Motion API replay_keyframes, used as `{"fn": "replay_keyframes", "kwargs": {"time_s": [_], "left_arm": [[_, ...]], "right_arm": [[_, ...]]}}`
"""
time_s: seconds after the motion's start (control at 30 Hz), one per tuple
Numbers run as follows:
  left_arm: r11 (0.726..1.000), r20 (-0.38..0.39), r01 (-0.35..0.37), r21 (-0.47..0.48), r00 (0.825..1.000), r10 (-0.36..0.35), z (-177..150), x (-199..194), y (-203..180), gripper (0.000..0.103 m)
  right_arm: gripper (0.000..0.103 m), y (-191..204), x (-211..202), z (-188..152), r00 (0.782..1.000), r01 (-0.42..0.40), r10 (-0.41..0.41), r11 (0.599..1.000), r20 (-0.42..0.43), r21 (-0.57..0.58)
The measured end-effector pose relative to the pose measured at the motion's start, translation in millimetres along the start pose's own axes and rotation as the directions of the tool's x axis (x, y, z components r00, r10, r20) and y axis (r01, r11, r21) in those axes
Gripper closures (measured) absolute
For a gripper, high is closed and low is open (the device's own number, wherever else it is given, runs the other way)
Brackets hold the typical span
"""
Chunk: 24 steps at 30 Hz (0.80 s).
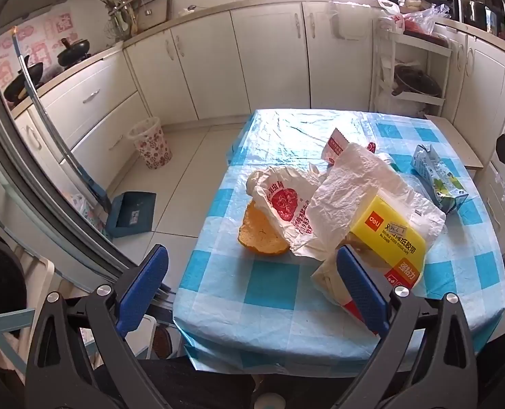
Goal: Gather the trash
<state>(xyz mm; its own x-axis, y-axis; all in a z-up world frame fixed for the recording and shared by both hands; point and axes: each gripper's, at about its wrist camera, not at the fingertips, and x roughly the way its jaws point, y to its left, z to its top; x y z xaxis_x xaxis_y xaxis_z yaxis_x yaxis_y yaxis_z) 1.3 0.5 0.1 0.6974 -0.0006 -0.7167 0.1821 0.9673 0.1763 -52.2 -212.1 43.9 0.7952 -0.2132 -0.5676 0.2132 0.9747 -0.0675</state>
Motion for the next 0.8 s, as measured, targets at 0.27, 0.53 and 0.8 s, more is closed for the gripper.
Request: {"fn": "replay_keyframes", "kwargs": {"time_s": [0.27,0.53,0.8], "left_arm": [[0.998,0.073,-0.019,-0.065,0.997,0.024,8.6,-13.0,14.6,0.008],[0.995,0.048,0.043,-0.087,0.998,-0.039,2.8,-11.2,15.9,0.008],[0.989,0.099,0.067,-0.13,0.994,-0.055,6.1,-22.9,13.9,0.008]], "right_arm": [[0.006,10.2,-2.6,-0.6,1.0,-0.022,0.022,1.0,0.003,-0.015],[0.006,22.0,0.4,-6.5,0.999,-0.038,0.038,0.999,0.004,-0.009],[0.006,27.7,-2.9,-2.1,0.998,-0.048,0.047,0.999,0.029,0.013]]}}
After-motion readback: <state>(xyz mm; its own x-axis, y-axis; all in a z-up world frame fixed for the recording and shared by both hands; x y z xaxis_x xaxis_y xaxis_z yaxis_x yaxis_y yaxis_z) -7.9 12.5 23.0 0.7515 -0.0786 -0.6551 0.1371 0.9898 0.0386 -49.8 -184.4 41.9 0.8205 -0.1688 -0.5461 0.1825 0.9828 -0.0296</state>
